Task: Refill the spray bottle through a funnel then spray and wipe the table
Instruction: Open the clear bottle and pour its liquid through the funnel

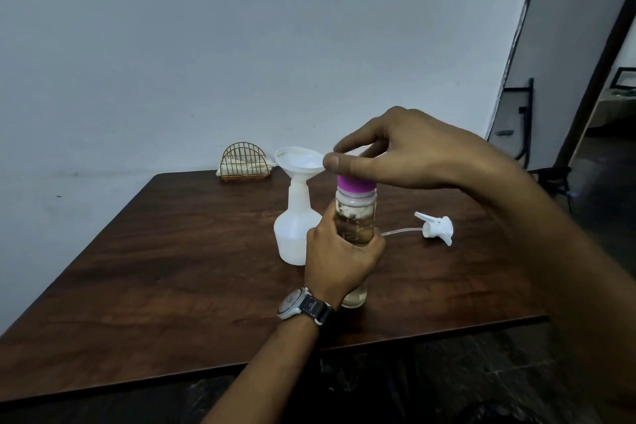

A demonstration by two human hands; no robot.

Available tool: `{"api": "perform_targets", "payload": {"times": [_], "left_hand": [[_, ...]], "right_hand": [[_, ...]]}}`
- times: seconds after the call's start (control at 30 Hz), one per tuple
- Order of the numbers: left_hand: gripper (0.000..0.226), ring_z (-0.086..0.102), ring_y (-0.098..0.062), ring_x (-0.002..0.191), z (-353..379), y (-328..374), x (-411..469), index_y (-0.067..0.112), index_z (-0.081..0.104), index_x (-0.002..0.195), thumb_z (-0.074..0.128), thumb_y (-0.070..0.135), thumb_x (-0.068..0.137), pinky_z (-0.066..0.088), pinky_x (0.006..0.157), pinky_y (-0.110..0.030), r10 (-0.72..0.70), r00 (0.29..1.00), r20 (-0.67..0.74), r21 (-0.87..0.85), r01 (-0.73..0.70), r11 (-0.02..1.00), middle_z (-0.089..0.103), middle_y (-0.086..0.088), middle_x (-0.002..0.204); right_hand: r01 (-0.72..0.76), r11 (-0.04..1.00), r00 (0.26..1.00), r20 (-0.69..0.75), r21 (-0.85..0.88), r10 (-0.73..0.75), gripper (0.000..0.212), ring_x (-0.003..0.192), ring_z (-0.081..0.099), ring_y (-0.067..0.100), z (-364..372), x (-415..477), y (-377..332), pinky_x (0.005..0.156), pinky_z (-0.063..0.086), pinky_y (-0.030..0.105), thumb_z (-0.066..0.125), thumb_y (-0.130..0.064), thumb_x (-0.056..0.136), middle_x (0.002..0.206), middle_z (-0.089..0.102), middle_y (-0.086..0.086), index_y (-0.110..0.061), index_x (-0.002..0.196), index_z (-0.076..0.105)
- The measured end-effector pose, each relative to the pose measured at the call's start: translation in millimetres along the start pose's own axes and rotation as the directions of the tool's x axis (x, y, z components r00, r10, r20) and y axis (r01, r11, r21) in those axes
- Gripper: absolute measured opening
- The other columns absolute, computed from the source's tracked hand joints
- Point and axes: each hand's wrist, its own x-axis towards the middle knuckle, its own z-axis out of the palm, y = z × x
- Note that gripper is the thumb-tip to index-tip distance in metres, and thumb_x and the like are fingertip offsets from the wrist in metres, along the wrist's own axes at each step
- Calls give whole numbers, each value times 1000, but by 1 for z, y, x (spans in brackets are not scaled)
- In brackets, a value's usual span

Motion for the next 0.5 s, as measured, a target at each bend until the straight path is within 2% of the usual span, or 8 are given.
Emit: {"api": "perform_targets", "payload": {"times": [0.07,0.1,0.17,0.27,0.37,0.43,0.5], "left_hand": [[26,69,-7,66,0,0,0,28,61,90,80,24,74,57,67,-26,-6,1000,11,-9,6,1000,69,11,69],[27,69,-6,65,0,1,0,29,60,90,80,23,74,56,66,-24,-8,1000,15,-15,9,1000,69,12,69],[28,69,-6,66,0,2,0,32,58,88,80,23,74,54,65,-20,-9,1000,15,-16,9,1000,70,14,72],[27,69,-6,67,0,2,0,32,58,87,80,23,74,55,67,-21,-5,1000,9,-4,5,1000,70,19,77],[29,68,-3,66,0,3,0,33,58,88,81,23,73,53,66,-18,-1,1000,-6,6,1,1000,68,25,76],[30,68,-3,66,0,4,0,33,57,87,81,22,74,52,65,-17,-3,1000,-3,10,3,1000,68,25,76],[28,68,-5,66,0,4,0,31,58,87,81,22,74,51,64,-15,3,1000,-3,14,-3,1000,68,23,78]], "right_hand": [[17,988,999,-45,-155,-24,35,87,65,-7,2,2,-3,70,50,19,71,-65,88,97,77,-21,-38,106,83],[23,985,999,-27,-170,-28,29,83,64,-9,1,3,-4,65,48,18,73,-60,89,92,76,-22,-38,106,83],[21,987,999,43,-162,-14,25,89,66,-8,-4,6,-6,75,55,23,78,-48,90,90,72,-27,-39,113,81],[37,992,990,142,-123,-19,40,110,69,-2,-10,9,-3,99,59,39,79,-23,92,116,74,-27,-39,128,74],[56,987,978,206,-149,-24,55,122,66,0,-9,11,-1,108,54,37,74,-6,91,135,70,-19,-34,137,68],[58,992,971,239,-109,-30,53,125,63,-1,-12,8,0,111,52,36,80,-17,90,146,62,-18,-36,137,68],[38,998,979,202,-54,-26,54,124,61,-3,-16,3,-3,110,51,35,80,-54,82,148,58,-22,-42,134,68]]}}
